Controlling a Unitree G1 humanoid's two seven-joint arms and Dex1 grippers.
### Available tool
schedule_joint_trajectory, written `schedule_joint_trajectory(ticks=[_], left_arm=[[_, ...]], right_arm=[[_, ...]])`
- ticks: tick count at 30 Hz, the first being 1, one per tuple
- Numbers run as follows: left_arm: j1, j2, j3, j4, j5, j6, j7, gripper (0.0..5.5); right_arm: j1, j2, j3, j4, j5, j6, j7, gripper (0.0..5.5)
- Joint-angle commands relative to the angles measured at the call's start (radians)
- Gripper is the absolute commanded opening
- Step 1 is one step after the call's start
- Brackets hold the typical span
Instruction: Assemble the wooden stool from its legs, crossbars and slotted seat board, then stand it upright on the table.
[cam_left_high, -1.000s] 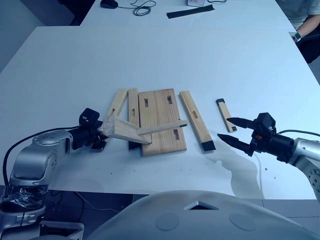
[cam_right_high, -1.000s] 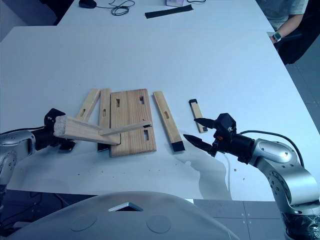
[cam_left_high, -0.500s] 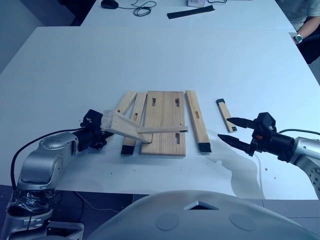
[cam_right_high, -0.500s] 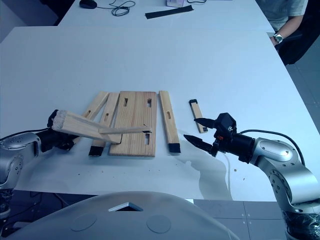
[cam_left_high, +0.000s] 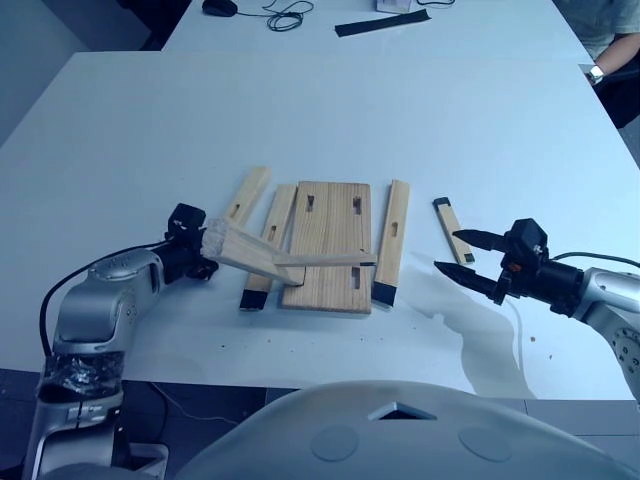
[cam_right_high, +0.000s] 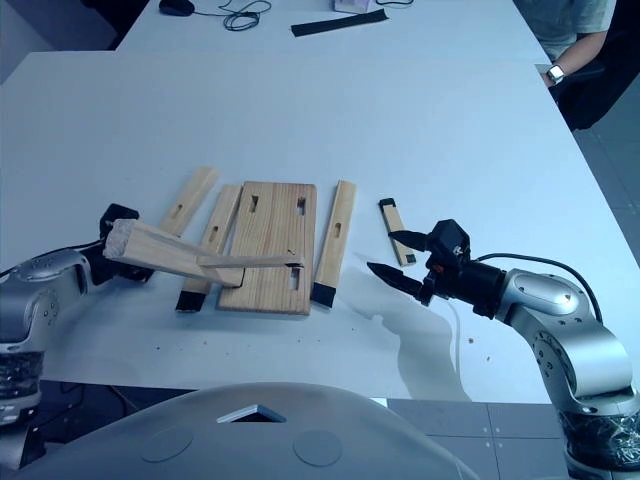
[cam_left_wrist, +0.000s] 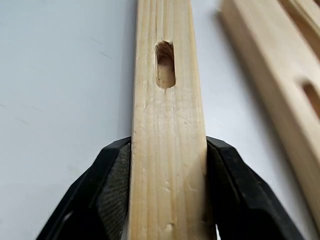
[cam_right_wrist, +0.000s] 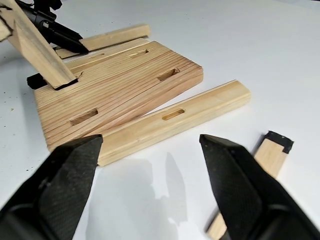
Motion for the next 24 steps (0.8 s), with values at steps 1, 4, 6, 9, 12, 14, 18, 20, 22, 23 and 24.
schedule_joint_trajectory(ticks=[1,4,6,9,12,14,18,20,22,23,24], left_arm=[[-0.199,-0.016,0.037,0.084,0.023,-0.099,0.023,2.05],[-0.353,-0.046,0.018,0.156,0.034,-0.178,0.009,2.05],[-0.446,-0.072,-0.019,0.192,0.045,-0.24,-0.02,2.05],[-0.593,-0.136,-0.07,0.192,-0.028,-0.279,-0.152,2.05],[-0.713,-0.199,-0.068,0.149,-0.219,-0.188,-0.322,2.05],[-0.755,-0.215,-0.081,0.139,-0.299,-0.144,-0.414,2.05],[-0.775,-0.215,-0.104,0.136,-0.357,-0.106,-0.506,2.05],[-0.771,-0.214,-0.116,0.148,-0.347,-0.114,-0.528,2.05],[-0.767,-0.216,-0.126,0.167,-0.335,-0.12,-0.544,2.05],[-0.763,-0.214,-0.128,0.169,-0.335,-0.118,-0.549,2.05],[-0.758,-0.211,-0.132,0.166,-0.334,-0.116,-0.556,2.05]], right_arm=[[-0.054,-0.01,-0.003,0.04,-0.005,-0.008,0.011,3.57],[-0.097,-0.003,-0.003,0.078,0.004,0.002,0.01,3.57],[-0.147,0.006,-0.001,0.116,0.008,0.014,0.001,3.57],[-0.247,0.015,-0.011,0.173,0.036,0.023,0.009,3.57],[-0.391,0.035,-0.057,0.194,0.212,0.098,0.059,3.57],[-0.49,0.049,-0.075,0.206,0.306,0.137,0.071,3.57],[-0.677,0.084,-0.059,0.269,0.397,0.187,0.073,3.57],[-0.748,0.095,-0.061,0.295,0.436,0.217,0.065,3.57],[-0.794,0.096,-0.063,0.309,0.465,0.244,0.073,3.57],[-0.81,0.095,-0.06,0.315,0.468,0.252,0.077,3.76],[-0.824,0.094,-0.053,0.323,0.468,0.258,0.084,3.89]])
